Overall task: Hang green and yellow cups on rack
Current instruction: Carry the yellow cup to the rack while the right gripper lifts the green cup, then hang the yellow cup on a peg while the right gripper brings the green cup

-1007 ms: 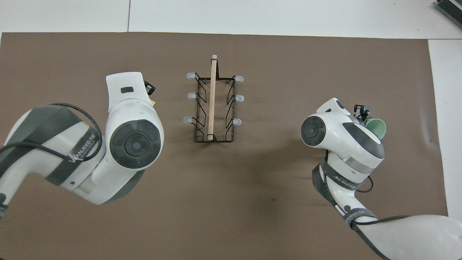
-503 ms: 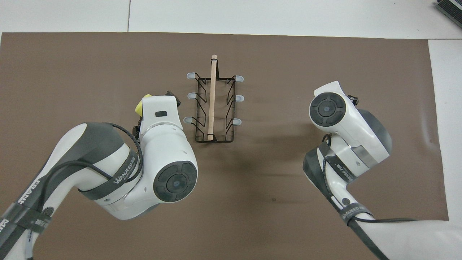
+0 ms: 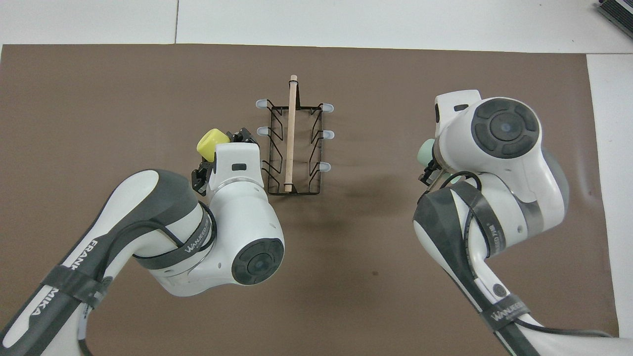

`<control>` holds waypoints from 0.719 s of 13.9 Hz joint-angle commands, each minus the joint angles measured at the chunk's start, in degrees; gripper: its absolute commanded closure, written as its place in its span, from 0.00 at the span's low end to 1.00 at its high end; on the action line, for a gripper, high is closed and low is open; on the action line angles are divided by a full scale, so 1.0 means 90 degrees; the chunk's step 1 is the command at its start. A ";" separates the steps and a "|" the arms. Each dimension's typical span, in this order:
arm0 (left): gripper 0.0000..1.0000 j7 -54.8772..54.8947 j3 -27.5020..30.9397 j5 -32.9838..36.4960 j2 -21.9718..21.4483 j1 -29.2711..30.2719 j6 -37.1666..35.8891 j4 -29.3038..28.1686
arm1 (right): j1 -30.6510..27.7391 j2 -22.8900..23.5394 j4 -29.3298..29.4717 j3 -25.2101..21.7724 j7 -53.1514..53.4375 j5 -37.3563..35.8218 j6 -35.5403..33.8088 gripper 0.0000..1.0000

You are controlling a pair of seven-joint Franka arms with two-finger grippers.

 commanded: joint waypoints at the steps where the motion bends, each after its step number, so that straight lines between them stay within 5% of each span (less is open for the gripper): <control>1: 1.00 -0.0821 -0.0095 0.0345 0.0025 -0.0025 0.0060 -0.0037 | -0.0135 -0.0111 0.0237 0.0032 -0.0398 0.0989 0.0055 1.00; 4: 1.00 -0.1332 -0.0174 0.0492 0.0035 -0.0025 0.0118 -0.0017 | -0.0290 -0.0228 0.0217 0.0032 -0.1313 0.1897 0.0464 1.00; 10: 1.00 -0.1586 -0.0593 0.0473 0.0006 -0.0025 0.0079 -0.0182 | -0.0828 -0.0394 0.0149 0.0012 -0.3559 0.5381 0.0456 1.00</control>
